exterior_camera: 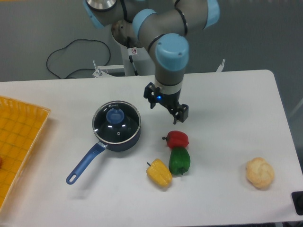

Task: Open the lid
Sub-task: 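Move the open gripper over the glass lid of the blue saucepan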

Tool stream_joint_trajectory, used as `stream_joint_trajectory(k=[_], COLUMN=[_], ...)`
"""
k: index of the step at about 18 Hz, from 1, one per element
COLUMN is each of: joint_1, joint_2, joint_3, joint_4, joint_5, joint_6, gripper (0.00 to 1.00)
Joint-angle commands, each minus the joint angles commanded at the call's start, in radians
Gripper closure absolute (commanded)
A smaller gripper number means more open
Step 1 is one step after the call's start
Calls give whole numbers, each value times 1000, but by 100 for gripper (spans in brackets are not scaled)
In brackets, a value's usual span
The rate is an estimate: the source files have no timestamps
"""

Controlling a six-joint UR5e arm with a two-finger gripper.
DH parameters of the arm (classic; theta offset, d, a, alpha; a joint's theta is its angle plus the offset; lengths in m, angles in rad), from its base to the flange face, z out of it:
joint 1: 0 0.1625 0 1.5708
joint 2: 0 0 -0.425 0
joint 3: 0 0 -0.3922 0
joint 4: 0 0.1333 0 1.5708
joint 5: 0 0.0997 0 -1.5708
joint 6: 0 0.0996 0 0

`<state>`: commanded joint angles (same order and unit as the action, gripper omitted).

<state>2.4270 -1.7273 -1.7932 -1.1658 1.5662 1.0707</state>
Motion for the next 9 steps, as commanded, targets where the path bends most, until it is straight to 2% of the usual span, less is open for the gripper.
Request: stream_joint_trajectory(k=[3,4,5,9], joint_1=[-34,-54,-75,-95], joint_2=[15,35,84,135], joint_3=[-8,-23,-61,-110], joint_4=[-3,-3,-3,-3], joint_5=[0,-2,0,0], joint_6=[-67,-151,-228,-311], gripper=[0,0,0,0])
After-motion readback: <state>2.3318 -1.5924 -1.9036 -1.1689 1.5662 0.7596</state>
